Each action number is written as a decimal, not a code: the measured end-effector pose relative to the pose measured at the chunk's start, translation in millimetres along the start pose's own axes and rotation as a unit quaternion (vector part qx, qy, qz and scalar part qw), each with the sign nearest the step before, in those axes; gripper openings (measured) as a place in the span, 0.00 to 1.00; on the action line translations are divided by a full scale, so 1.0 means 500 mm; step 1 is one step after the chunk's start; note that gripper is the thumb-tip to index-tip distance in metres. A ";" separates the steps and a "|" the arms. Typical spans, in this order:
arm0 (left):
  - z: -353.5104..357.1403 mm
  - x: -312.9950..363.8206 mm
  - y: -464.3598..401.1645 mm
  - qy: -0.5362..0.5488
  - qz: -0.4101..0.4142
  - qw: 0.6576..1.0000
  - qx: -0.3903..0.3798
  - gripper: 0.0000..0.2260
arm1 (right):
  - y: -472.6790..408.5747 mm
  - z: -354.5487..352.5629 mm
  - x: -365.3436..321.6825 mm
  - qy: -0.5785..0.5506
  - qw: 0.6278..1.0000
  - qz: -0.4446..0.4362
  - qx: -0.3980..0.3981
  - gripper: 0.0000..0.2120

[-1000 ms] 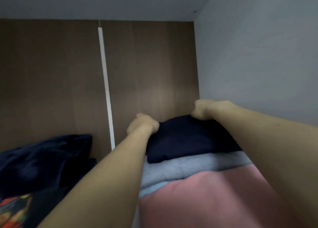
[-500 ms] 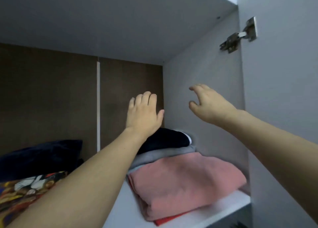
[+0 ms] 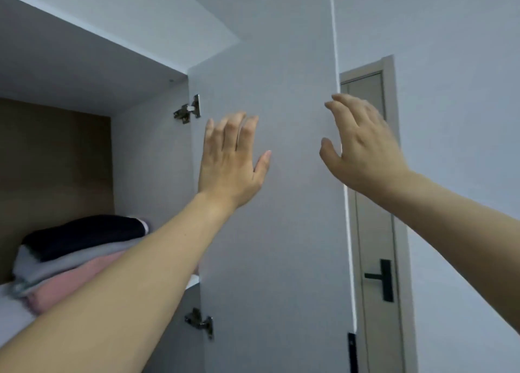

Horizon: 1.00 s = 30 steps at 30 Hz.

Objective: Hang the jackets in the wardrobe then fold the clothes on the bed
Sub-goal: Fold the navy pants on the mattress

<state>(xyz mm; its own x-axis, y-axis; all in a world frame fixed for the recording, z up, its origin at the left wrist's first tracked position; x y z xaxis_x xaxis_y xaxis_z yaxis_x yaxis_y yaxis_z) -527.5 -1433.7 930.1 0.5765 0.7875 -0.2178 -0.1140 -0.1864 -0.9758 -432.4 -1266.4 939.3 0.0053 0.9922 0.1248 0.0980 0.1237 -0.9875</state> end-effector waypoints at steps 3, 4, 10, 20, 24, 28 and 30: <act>0.026 0.203 -0.052 0.059 0.022 0.998 0.012 0.27 | 0.046 -0.116 0.167 0.044 0.998 0.033 -0.003 0.27; 0.036 0.273 -0.068 0.078 0.034 0.996 0.016 0.27 | 0.063 -0.155 0.223 0.060 0.997 0.044 -0.007 0.27; 0.115 0.678 -0.115 0.192 0.038 0.981 -0.001 0.27 | 0.198 -0.380 0.544 0.173 0.979 0.098 -0.052 0.27; 0.297 1.244 -0.101 0.321 0.077 0.942 -0.061 0.27 | 0.442 -0.629 0.973 0.304 0.920 0.221 -0.112 0.28; 0.373 1.459 -0.086 0.371 0.108 0.919 -0.077 0.27 | 0.537 -0.683 1.126 0.351 0.889 0.252 -0.154 0.28; 0.438 1.674 -0.084 0.449 0.114 0.882 -0.090 0.27 | 0.609 -0.758 1.275 0.392 0.859 0.287 -0.161 0.28; 0.457 1.791 -0.077 0.479 0.130 0.862 -0.101 0.27 | 0.651 -0.809 1.339 0.415 0.840 0.305 -0.172 0.27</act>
<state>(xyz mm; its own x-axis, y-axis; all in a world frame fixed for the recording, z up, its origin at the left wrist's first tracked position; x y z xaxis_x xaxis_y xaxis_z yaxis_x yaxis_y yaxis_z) -191.7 -587.0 768.5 0.9674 -0.1252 -0.2200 -0.2530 -0.4577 -0.8523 5.8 -568.9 740.4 0.8374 0.4969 -0.2278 0.1064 -0.5570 -0.8237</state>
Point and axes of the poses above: each hand's wrist, its own y-axis away from the middle knuckle, its own z-axis out of the palm, x = y × z, the point moved 7 cm from there along -y, towards the middle knuckle, and after that the axes turned 8 degrees about x, right-handed, at the moved point
